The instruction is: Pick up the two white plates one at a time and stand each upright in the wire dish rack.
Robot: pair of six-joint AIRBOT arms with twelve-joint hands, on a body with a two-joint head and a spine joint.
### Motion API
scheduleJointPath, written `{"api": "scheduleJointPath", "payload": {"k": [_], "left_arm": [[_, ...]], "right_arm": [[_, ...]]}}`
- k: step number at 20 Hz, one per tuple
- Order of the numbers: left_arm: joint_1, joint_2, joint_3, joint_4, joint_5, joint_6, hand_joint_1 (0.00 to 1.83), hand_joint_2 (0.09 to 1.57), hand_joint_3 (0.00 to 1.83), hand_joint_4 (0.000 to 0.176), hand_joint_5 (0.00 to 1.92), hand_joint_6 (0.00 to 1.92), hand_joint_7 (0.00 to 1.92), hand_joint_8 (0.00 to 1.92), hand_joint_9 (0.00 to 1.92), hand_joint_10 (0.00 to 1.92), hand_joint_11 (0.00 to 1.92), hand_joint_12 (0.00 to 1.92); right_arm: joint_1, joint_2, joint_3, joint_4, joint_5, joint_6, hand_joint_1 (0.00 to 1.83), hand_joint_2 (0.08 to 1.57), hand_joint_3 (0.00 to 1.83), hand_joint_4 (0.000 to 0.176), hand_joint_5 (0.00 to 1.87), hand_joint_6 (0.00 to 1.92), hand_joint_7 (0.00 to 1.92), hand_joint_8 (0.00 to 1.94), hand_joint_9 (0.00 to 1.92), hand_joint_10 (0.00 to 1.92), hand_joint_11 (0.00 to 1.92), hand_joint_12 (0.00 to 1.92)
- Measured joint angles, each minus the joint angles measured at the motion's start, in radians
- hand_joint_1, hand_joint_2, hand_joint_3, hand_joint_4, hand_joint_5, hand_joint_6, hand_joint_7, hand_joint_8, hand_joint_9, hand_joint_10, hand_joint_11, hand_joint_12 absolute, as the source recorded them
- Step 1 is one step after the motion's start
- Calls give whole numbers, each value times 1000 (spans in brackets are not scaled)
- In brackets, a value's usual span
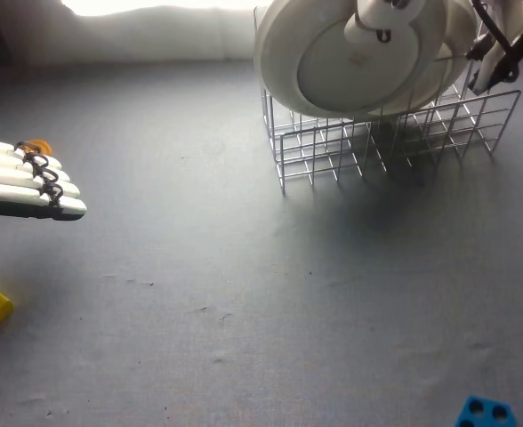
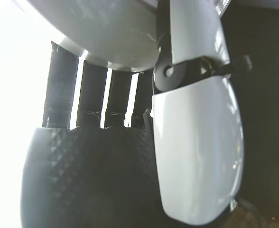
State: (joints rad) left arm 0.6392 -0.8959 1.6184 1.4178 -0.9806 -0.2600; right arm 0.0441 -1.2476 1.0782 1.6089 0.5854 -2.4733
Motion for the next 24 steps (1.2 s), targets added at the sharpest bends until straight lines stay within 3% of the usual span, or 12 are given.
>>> {"api": "scheduleJointPath", "payload": {"k": [10,13,19,22,23,24], "left_arm": [[0,0,0,1,0,0,0,968,0,0,0,0,0,0,0,0,0,0],[0,0,0,1,1,0,0,975,1,0,0,0,0,0,0,0,0,0],[0,0,0,1,1,0,0,981,3,0,0,0,0,0,0,0,0,0],[0,0,0,0,1,0,0,976,1,0,0,0,0,0,0,0,0,0],[0,0,0,1,0,0,0,974,0,0,0,0,0,0,0,0,0,0],[0,0,0,1,0,0,0,970,0,0,0,0,0,0,0,0,0,0]], "right_arm": [[-43,-14,10,-6,-30,4,1492,1085,0,0,987,957,937,871,974,922,926,1410],[-55,-15,15,-8,-33,5,1487,1118,1,0,909,989,874,1015,887,1102,861,1507],[-79,-11,17,-9,-34,-16,1497,1071,0,0,965,963,1005,771,1058,843,913,1414],[-81,-9,17,-9,-33,-18,1491,1094,0,0,935,998,935,889,1007,927,857,1496],[-87,-8,17,-16,-34,-19,1388,1138,9,0,847,1133,889,1049,892,1212,715,1267],[-92,-8,17,-16,-34,-23,1186,1180,1,0,823,1197,788,577,764,748,630,1172]]}}
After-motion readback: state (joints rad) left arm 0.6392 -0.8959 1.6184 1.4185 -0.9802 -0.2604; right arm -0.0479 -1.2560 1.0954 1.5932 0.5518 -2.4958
